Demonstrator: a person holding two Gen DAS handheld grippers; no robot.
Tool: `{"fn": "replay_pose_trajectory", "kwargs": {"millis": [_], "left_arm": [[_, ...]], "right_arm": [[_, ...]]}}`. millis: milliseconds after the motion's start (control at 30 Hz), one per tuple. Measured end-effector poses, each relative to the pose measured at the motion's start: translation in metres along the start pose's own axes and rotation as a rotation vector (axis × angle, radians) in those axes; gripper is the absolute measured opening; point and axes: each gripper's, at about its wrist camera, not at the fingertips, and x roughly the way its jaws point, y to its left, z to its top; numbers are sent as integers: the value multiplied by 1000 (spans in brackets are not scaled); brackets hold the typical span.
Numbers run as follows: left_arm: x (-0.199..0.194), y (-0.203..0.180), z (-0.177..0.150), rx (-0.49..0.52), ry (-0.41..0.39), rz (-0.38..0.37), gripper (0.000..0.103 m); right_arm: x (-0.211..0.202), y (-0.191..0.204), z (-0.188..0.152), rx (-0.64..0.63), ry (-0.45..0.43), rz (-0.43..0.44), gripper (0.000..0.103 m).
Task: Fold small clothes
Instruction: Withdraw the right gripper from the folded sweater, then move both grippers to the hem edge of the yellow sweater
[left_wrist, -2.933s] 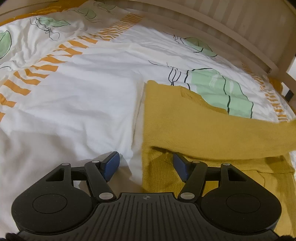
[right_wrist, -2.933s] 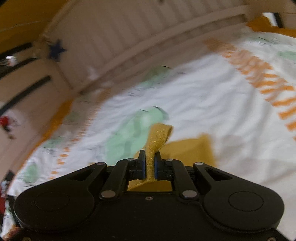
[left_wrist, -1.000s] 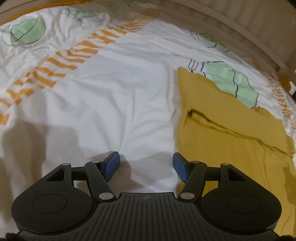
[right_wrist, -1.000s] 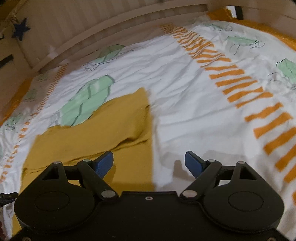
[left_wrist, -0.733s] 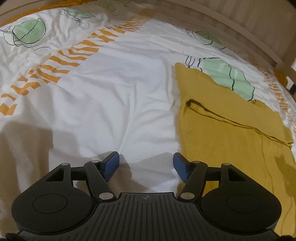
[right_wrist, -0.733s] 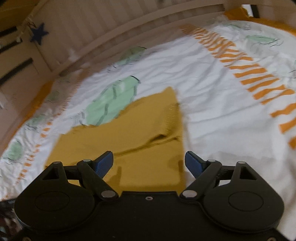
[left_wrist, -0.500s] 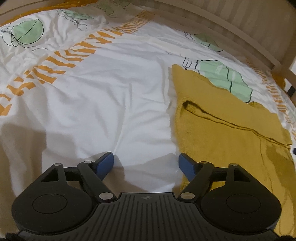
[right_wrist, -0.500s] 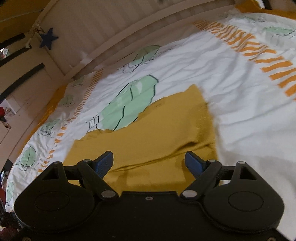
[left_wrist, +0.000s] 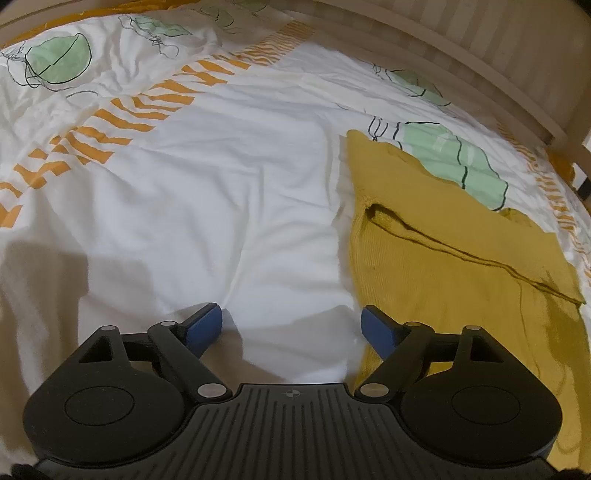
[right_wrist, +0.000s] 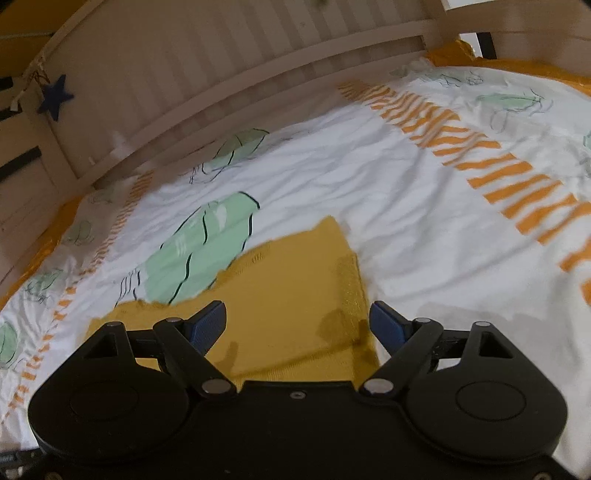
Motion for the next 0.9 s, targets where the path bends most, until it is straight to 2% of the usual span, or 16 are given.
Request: {"fn": "replay_pose_trajectory", "kwargs": {"millis": [100,267,300,367,467,700,900], "left_arm": [[-2,3,0,-7,-1,-11,81],[-18,-1,-4,-14,17,-24,77],[-24,-2,-6,-13,22,-30,73],[-38,-6,-12,-8,16,-49,73],[-64,-14,-25,26,-1,-80,73],[-119,-29,-62,125,-23,-128,73],[-140,-27,-85,167,9,-113,73]], "right_arm": [[-21,-5,-5,20,40,-14,92],[-60,-11,-15,37,128,5,94],[-66,-10,-18,30,140,7,94],[-81,-10,-24,16,164,21,95],[-102,-10,-34,1,199,36,103],[-139,-15,-55,8,269,56,103],[-158,-22,-75,34,337,41,103]]}}
